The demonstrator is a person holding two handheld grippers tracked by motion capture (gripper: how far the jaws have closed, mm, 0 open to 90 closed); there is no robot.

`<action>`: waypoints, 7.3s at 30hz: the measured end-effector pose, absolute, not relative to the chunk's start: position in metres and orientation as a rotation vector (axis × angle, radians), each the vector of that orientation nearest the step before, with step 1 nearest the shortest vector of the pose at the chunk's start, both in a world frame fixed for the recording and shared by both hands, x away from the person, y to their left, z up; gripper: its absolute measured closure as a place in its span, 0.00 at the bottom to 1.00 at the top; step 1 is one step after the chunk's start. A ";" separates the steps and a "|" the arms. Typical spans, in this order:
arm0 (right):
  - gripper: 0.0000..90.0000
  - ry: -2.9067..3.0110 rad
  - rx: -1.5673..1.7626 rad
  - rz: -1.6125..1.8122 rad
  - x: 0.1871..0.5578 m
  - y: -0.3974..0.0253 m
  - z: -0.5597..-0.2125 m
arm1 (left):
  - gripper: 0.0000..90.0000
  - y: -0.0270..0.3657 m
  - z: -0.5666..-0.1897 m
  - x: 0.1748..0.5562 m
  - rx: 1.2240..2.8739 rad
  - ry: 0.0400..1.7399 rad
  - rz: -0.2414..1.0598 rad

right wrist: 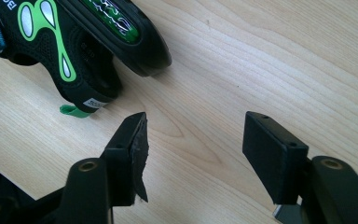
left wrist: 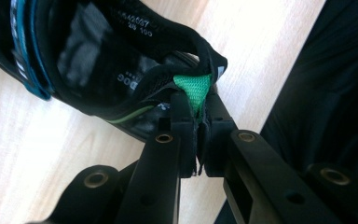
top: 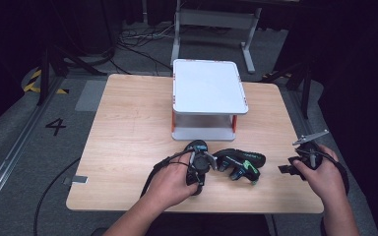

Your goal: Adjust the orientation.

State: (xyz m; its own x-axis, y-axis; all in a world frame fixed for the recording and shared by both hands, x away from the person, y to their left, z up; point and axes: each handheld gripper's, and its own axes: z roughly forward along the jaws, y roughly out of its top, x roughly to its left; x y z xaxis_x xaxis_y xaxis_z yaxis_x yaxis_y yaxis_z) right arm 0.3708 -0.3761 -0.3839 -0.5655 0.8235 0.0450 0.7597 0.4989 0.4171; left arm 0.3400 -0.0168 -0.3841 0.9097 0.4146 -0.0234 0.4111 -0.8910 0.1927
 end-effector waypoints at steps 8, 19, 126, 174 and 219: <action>0.45 2.586 1.356 0.598 0.369 -0.374 -0.382 | 0.95 -0.017 -0.384 0.340 2.872 0.630 -0.003; 0.45 2.599 1.333 0.600 0.369 -0.368 -0.383 | 0.95 -0.022 -0.383 0.343 2.859 0.637 -0.010; 0.58 2.837 1.165 0.867 0.318 -0.219 -0.400 | 0.44 0.098 -0.397 0.384 2.718 1.149 0.048; 0.66 2.322 1.413 0.710 0.383 -0.302 -0.389 | 0.43 0.108 -0.399 0.375 2.697 1.199 0.032; 0.58 2.625 0.706 0.608 0.385 -0.228 -0.394 | 0.42 0.111 -0.399 0.379 2.687 1.195 0.018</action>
State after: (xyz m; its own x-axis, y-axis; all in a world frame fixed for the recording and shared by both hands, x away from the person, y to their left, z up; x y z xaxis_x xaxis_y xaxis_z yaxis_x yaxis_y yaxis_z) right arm 0.3852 -0.2280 -0.3937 -0.8130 0.5387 -0.2210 0.3866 0.7832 0.4869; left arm 0.3789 0.1111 -0.3993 0.6732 0.7362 -0.0701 0.7337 -0.6531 0.1875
